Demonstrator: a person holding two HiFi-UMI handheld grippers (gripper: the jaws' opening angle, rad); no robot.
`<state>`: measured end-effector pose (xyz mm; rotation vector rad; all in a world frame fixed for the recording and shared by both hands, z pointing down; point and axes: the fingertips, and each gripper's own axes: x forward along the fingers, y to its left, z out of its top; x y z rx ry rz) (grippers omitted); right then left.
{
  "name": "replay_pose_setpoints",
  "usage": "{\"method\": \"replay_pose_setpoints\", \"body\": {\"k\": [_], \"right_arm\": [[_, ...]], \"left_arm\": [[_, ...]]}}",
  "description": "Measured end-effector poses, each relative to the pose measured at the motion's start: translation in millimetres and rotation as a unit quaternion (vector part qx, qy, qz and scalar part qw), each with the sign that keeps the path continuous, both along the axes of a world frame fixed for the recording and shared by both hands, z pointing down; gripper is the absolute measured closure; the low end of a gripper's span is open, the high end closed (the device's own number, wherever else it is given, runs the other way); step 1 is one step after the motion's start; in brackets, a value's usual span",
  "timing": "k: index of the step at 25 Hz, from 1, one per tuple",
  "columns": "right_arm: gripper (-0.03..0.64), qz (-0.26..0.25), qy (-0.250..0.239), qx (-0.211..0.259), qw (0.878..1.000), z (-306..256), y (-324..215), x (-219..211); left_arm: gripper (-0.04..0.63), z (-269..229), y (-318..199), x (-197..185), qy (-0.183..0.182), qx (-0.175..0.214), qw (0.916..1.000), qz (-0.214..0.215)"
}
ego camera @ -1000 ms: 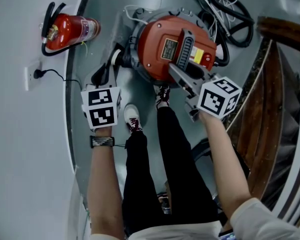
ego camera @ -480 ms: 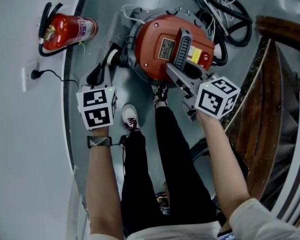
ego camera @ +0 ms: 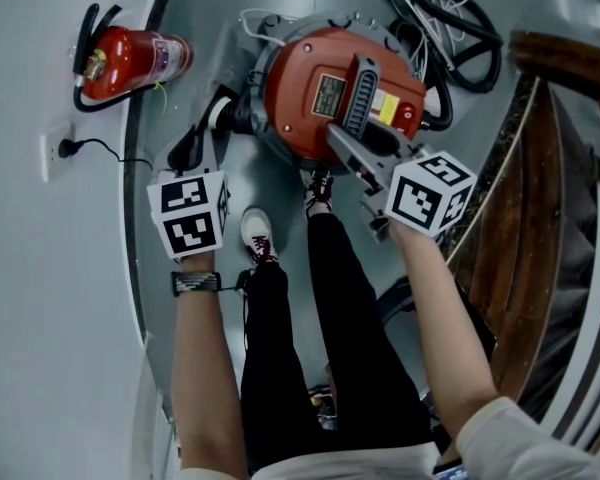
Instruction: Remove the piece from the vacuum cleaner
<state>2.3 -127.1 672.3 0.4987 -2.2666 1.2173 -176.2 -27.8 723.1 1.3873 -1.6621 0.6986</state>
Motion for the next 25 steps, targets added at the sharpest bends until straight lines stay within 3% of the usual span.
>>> {"method": "replay_pose_setpoints", "body": {"k": [9,14,21,25], "right_arm": [[0.446,0.000,-0.002,0.000,1.000,0,0,0],[0.447,0.011,0.000,0.003,1.000,0,-1,1],[0.448,0.023,-0.001,0.005,1.000,0,0,1],[0.448,0.024,-0.001,0.004,1.000,0,-1,1]], "left_arm": [[0.552,0,0,-3,0.008,0.003,0.9998,-0.015],[0.541,2,-1,-1,-0.013,-0.012,0.9991,0.039],[0.435,-2,-11,1,0.035,0.014,0.9980,0.051],[0.419,-5,-26,4,0.024,0.018,0.9964,0.079]]}}
